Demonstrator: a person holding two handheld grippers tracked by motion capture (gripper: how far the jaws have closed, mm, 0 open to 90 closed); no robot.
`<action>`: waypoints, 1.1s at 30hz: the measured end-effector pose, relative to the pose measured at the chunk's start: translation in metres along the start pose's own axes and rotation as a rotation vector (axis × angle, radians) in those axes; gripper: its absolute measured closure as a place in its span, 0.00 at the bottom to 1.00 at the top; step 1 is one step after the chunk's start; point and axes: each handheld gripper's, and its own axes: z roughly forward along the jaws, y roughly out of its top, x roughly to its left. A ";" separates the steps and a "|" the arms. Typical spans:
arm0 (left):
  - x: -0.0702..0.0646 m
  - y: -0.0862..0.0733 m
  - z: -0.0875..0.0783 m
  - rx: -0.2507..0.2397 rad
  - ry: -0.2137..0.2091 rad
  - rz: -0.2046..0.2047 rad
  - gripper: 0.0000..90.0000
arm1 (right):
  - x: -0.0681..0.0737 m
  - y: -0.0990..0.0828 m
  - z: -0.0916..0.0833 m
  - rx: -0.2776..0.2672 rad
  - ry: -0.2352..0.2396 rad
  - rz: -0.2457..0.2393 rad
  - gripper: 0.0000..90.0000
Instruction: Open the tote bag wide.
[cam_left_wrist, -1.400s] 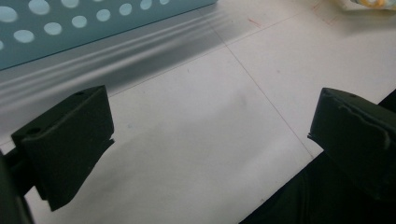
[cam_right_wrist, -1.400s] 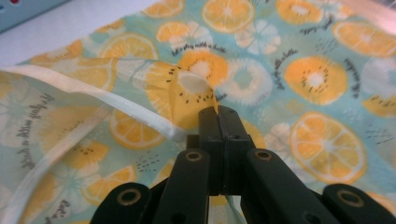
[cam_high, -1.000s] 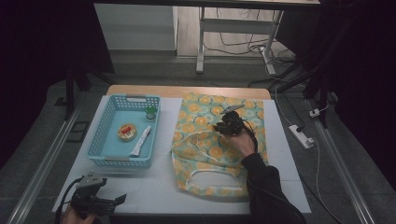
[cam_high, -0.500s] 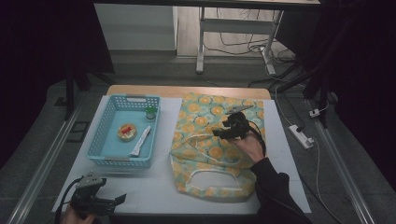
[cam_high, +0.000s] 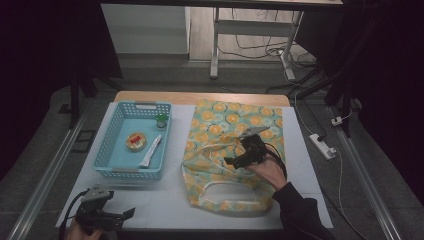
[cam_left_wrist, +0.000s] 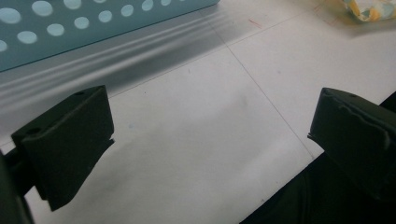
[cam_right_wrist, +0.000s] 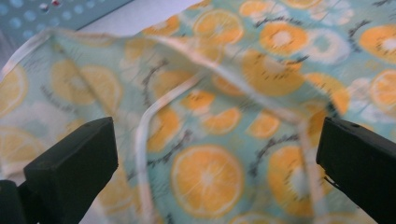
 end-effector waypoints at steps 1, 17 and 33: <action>0.000 0.000 0.000 0.000 0.000 0.001 0.00 | 0.003 -0.003 0.000 0.008 0.000 -0.006 0.00; 0.000 0.000 0.000 -0.001 -0.002 0.004 0.00 | 0.022 -0.041 0.024 0.138 0.004 -0.065 0.00; -0.001 0.000 0.001 0.010 0.004 0.009 0.00 | 0.038 -0.042 0.018 0.111 0.032 -0.182 0.57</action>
